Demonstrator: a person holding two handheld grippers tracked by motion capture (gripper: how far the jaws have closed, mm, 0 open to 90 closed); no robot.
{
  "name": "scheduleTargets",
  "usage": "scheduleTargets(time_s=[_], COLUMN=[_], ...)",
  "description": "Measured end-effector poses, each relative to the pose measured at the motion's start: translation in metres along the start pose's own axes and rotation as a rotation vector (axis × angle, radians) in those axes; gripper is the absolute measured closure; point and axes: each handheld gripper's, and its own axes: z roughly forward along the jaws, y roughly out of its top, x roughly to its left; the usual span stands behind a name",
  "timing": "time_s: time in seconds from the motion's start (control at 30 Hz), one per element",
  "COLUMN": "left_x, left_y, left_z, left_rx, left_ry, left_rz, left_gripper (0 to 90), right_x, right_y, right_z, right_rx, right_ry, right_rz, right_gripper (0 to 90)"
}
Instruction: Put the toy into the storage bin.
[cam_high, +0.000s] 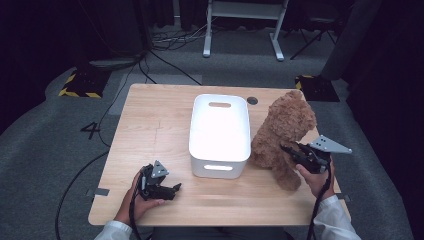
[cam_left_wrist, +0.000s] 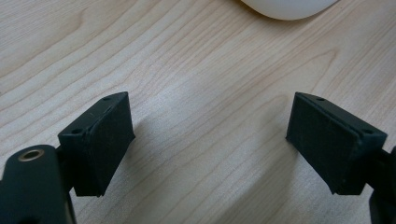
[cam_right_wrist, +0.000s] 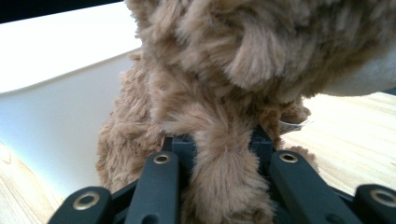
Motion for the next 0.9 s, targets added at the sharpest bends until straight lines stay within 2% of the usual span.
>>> scheduleTargets(time_s=[0.3, 0.53, 0.9], left_x=[0.0, 0.0, 0.0], left_y=[0.0, 0.0, 0.0], left_z=[0.0, 0.0, 0.0], left_rx=[0.001, 0.001, 0.0], left_ry=[-0.001, 0.001, 0.001], left_rz=[-0.001, -0.002, -0.004], left_gripper=[14.7, 14.7, 14.8], right_x=[0.001, 0.002, 0.003], right_y=[0.008, 0.022, 0.048], right_z=[-0.008, -0.012, -0.022], right_rx=[-0.038, -0.081, -0.136], right_ry=[-0.008, -0.001, -0.016], right_rz=[-0.003, -0.007, -0.033], right_gripper=[72.4, 72.6, 73.0])
